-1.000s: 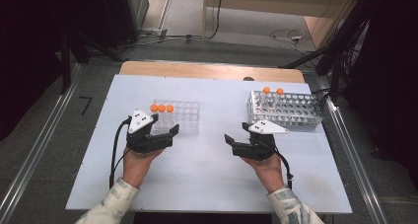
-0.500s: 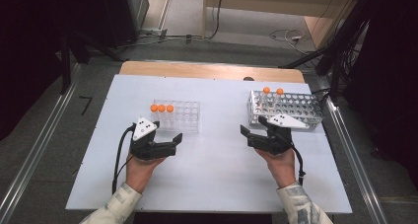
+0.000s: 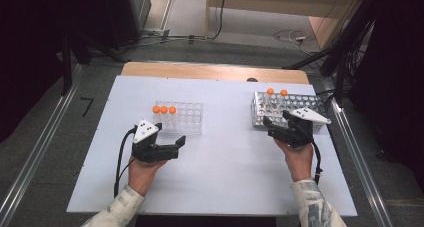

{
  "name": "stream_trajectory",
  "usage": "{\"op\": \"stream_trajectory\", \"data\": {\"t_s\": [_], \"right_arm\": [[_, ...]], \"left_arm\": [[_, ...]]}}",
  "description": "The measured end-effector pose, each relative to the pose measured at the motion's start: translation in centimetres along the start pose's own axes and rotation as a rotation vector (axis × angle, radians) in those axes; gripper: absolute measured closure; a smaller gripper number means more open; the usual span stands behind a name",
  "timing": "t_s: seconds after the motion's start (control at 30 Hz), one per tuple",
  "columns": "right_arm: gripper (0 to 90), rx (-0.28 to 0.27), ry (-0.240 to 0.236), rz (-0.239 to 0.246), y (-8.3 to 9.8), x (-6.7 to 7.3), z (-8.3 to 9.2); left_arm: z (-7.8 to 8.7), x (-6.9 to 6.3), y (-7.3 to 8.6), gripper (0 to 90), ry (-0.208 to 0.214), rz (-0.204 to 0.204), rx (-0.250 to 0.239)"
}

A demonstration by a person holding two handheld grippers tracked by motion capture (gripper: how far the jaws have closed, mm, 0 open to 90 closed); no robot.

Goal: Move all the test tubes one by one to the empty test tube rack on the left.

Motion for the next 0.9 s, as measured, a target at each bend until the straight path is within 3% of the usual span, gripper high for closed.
{"op": "stream_trajectory", "data": {"t_s": [0.17, 0.4, 0.63, 0.8, 0.9], "right_arm": [[23.9, -0.008, 0.087, 0.021, -0.3, -1.7, -0.8], [27.0, -0.007, 0.152, -0.024, -0.7, -4.4, -2.2], [32.8, -0.008, 0.186, -0.039, -0.5, -6.3, -3.6], [37.9, 0.011, 0.218, 0.004, -0.8, -7.0, -4.7], [44.0, -0.001, 0.226, -0.013, -0.8, -7.5, -5.2]], "left_arm": [[-0.1, 0.0, 0.0, 7.1, 0.006, 0.002, 0.005], [-0.1, 0.0, 0.1, 7.3, 0.007, 0.000, 0.007], [-0.1, -0.1, 0.1, 7.5, 0.009, -0.004, 0.009], [-0.2, -0.1, 0.1, 7.5, 0.007, -0.003, 0.010], [-0.2, -0.1, 0.2, 7.5, 0.007, -0.011, 0.016]]}}
Point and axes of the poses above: each handheld gripper's, and its own axes: z roughly backward along the jaws, y roughly out of its underside, x roughly to its left, the point moved 9 cm from there along -z, roughly forward along the jaws, and after that the axes turned 10 degrees about -y, right-handed, at the moved point
